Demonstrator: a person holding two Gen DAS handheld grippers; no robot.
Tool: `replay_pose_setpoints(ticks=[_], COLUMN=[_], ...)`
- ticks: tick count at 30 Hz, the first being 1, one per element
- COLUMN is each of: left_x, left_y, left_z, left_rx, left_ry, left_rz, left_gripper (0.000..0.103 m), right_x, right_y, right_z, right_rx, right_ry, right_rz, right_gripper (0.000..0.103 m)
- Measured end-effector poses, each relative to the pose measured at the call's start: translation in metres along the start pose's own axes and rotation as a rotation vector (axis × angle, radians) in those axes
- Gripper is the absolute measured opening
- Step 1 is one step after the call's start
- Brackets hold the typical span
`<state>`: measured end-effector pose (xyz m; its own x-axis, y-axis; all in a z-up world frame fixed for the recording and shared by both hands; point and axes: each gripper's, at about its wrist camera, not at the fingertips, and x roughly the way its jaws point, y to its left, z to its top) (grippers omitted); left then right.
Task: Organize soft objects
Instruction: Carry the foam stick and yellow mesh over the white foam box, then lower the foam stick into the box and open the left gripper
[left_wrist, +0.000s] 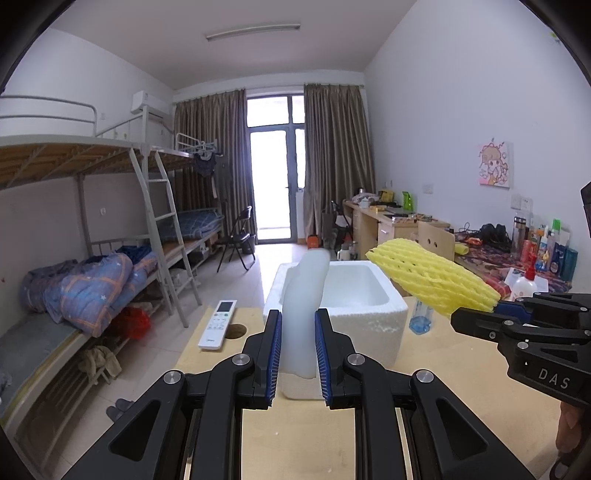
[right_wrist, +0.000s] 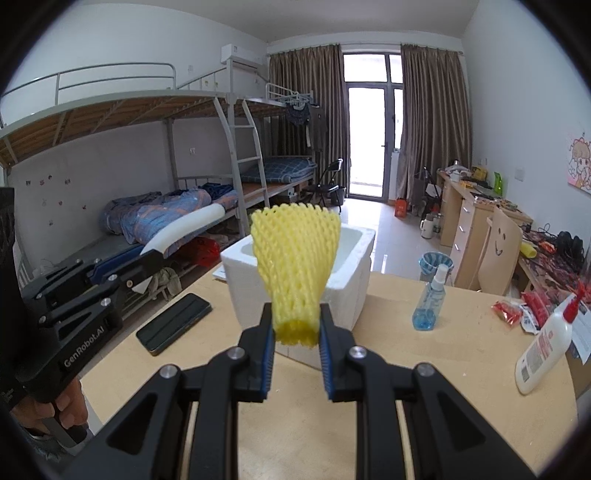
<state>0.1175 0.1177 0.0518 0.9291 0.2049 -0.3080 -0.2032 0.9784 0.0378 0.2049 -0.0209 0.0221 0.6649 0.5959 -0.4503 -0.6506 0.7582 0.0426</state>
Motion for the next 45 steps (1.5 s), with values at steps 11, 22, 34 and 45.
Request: replay_pose_setpoints(ticks=[11,22,34,45], left_x=[0.031,0.065,0.104,0.131], left_y=[0.003,0.0,-0.006,-0.013], left_z=[0.023,0.04,0.049,0.049], left_rx=[-0.004,-0.002,0.023,0.043], left_ry=[0.014,0.03,0.078,0.125], left_rz=[-0.041,-0.047,-0.053,-0.069], left_gripper=[0.019,0.019,0.019,0.019], right_x=[0.02,0.05,0.075,0.087], right_y=[-0.005,-0.015,-0.025,-0.033], right_z=[0.024,0.042,0.052,0.054], right_rx=[-0.03,-0.017,-0.004,0.003], right_ry=[0.005,0.013,0.021,0.034], right_rz=[-0.022,-0.021,-0.009,-0.015], right_gripper=[0.025,0.025,0.025,0.025])
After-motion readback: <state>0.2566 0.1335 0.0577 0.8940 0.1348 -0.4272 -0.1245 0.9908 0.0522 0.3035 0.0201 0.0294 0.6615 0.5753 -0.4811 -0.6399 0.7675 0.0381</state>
